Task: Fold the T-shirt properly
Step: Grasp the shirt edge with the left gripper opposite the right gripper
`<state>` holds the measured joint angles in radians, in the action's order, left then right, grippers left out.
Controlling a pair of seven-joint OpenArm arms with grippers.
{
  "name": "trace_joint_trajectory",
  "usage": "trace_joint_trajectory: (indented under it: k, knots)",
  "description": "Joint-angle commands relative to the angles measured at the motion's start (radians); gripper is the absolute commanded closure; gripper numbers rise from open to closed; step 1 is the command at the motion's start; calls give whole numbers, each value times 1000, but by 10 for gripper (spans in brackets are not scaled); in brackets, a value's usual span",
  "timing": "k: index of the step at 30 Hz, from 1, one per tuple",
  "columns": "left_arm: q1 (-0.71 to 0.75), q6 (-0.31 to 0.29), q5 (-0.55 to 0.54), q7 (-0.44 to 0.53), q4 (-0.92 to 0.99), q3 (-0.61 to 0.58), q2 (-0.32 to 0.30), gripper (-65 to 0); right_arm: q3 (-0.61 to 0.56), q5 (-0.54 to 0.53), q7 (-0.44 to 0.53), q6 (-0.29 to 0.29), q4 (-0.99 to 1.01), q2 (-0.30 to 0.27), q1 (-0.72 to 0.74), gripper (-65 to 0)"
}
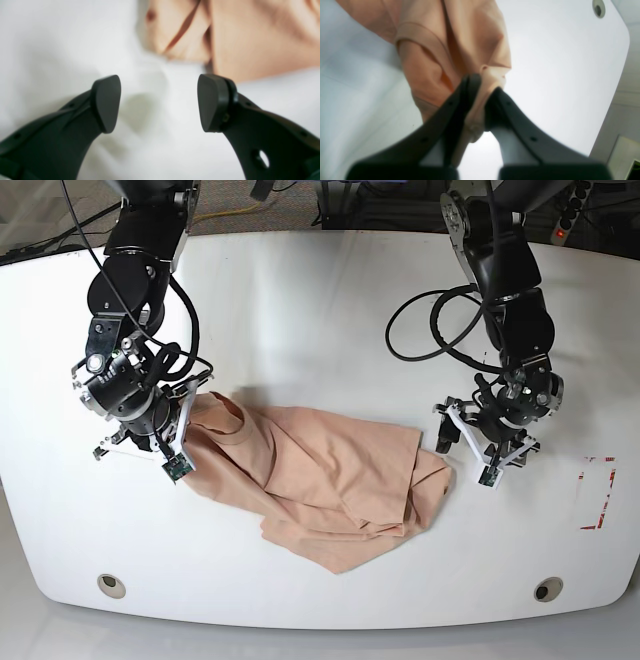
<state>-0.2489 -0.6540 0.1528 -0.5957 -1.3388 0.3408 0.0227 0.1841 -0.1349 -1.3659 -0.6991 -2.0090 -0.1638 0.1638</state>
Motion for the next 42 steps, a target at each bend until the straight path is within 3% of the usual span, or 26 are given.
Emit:
trace_joint_trajectory:
  k: [1, 5, 9, 14, 21, 23, 27, 30, 39, 42]
  knots:
    - [-39, 49, -12, 30, 28, -1, 6, -446, 1, -4, 16, 1, -17, -9, 21, 0]
    - [-82, 138, -15, 41, 109, -1, 26, -446, 1, -4, 16, 1, -17, -9, 21, 0]
    - [-97, 181, -15, 101, 167, -1, 47, -446, 1, -4, 16, 1, -17, -7, 21, 0]
    - [-129, 191, -15, 121, 233, -1, 81, -446, 1, -4, 16, 1, -17, -6, 21, 0]
    - [-183, 193, -15, 125, 356, -1, 81, -433, 1, -4, 16, 1, -17, -6, 21, 0]
    - [-192, 199, -15, 125, 374, -1, 81, -378, 1, -4, 16, 1, -17, -6, 21, 0]
    - [-189, 219, -14, 135, 376, -1, 79, -200, 2, -1, 16, 1, -17, -6, 21, 0]
    - [-186, 219, -14, 138, 374, -1, 73, -14, 12, 1, 16, 1, -17, -6, 21, 0]
    - [-54, 213, -14, 128, 101, 1, -2, 0, 148, -6, 16, 1, -16, -10, 21, 0]
    - [1, 211, -14, 86, 0, 1, -48, 0, 177, -6, 15, 1, -16, -12, 21, 0]
